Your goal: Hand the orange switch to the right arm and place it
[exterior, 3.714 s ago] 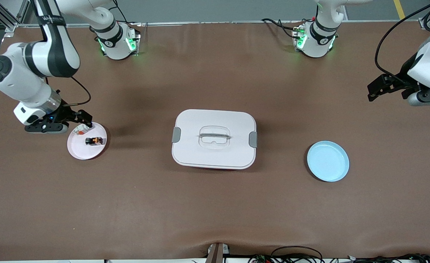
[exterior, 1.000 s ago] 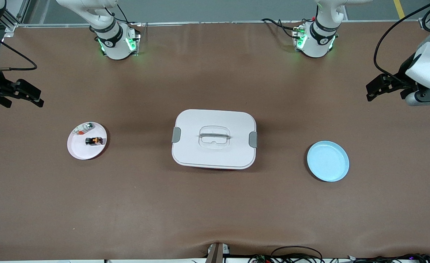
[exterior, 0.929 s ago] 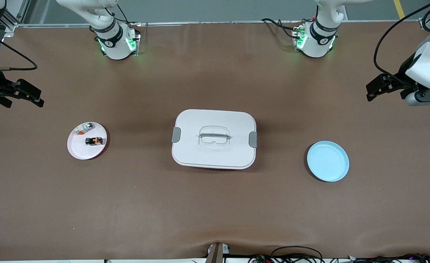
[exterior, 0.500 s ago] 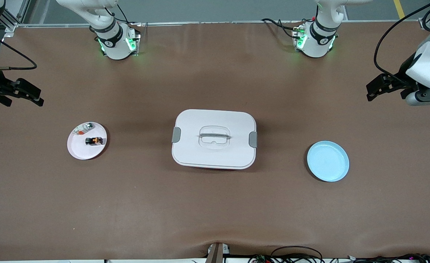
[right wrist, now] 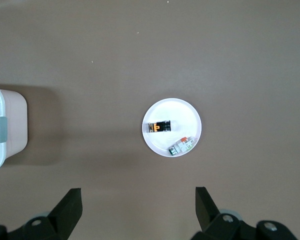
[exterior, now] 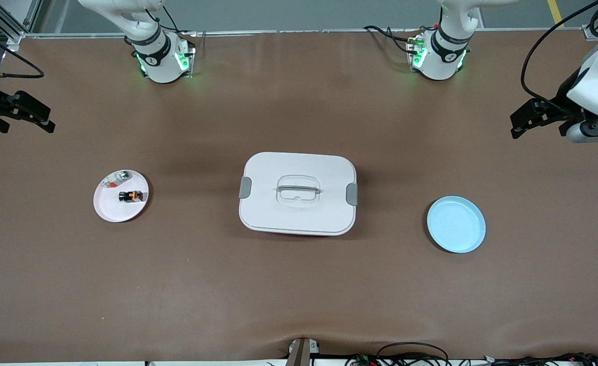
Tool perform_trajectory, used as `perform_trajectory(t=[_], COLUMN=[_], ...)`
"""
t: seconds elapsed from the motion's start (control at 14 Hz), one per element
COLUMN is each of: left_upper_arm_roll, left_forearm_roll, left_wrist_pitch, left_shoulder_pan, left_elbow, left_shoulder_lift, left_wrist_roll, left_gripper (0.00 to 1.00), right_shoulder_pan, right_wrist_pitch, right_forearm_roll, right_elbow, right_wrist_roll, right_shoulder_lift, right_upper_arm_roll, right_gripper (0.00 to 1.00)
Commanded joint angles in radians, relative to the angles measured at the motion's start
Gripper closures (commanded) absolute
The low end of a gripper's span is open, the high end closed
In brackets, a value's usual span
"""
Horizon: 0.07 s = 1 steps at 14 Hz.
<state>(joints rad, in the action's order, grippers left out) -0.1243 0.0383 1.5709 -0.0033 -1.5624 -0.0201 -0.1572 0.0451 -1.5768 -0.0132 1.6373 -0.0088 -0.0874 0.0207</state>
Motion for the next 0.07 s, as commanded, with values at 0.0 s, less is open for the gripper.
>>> perform_trajectory(t=[0.0], left_upper_arm_roll=[-0.002], left_forearm_roll=[-0.003], left_wrist_pitch=[-0.031], left_shoulder_pan=[0.000], left_elbow=[0.016], left_shoulder_lift=[-0.004], left_wrist_roll=[0.014], left_gripper=[0.00], right_shoulder_pan=[0.022], right_wrist_pitch=[0.015], right_forearm_roll=[-0.002], right_elbow=[0.010], right_wrist_roll=[0.006], right_shoulder_lift=[-0.011], right_upper_arm_roll=[0.015], right_gripper=[0.00])
